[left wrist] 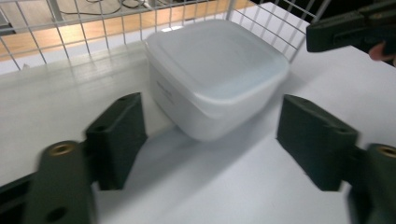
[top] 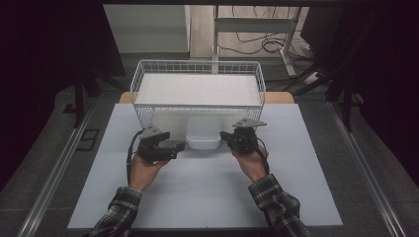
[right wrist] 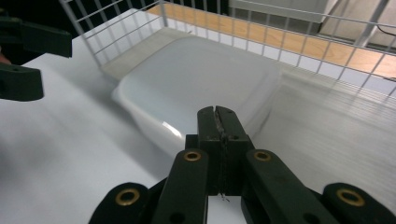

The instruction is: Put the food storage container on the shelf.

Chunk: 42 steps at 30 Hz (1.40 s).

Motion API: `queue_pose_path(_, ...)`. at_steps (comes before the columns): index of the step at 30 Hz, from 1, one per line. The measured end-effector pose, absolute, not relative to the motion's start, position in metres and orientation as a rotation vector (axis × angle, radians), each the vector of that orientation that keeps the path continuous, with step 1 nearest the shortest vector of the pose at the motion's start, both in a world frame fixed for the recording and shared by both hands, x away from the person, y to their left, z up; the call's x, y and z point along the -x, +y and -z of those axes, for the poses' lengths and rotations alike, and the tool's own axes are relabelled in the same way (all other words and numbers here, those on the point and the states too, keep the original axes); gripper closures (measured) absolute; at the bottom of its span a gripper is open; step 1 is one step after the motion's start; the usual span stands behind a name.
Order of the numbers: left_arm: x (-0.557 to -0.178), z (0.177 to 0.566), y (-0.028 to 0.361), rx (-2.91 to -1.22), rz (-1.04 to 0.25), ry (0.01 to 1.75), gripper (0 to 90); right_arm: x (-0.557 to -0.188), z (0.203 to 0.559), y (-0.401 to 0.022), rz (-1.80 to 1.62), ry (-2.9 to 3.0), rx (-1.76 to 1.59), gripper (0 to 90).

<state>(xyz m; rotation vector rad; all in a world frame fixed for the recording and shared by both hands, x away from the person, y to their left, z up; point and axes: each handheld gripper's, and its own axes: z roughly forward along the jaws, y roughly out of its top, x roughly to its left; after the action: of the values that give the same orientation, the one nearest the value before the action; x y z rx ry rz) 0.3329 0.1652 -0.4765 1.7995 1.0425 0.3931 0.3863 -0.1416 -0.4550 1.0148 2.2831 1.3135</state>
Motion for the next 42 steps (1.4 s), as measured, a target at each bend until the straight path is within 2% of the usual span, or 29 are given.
queue_pose_path(10,-0.286,0.493,0.175,-1.822,-0.358,1.046,7.2,-0.361,0.456,-0.139,-1.302,2.361,-0.909,89.0)
queue_pose_path(22,-0.237,0.513,0.172,-1.895,-0.489,0.985,2.0,-0.351,0.478,-0.122,-1.305,2.458,-0.888,88.9)
queue_pose_path(31,-0.223,0.519,0.174,-1.889,-0.491,0.973,1.6,-0.362,0.494,-0.103,-1.267,2.476,-0.881,88.9)
queue_pose_path(42,-0.223,0.522,0.177,-1.873,-0.497,0.983,2.7,-0.387,0.498,-0.097,-1.261,2.436,-0.947,89.0)
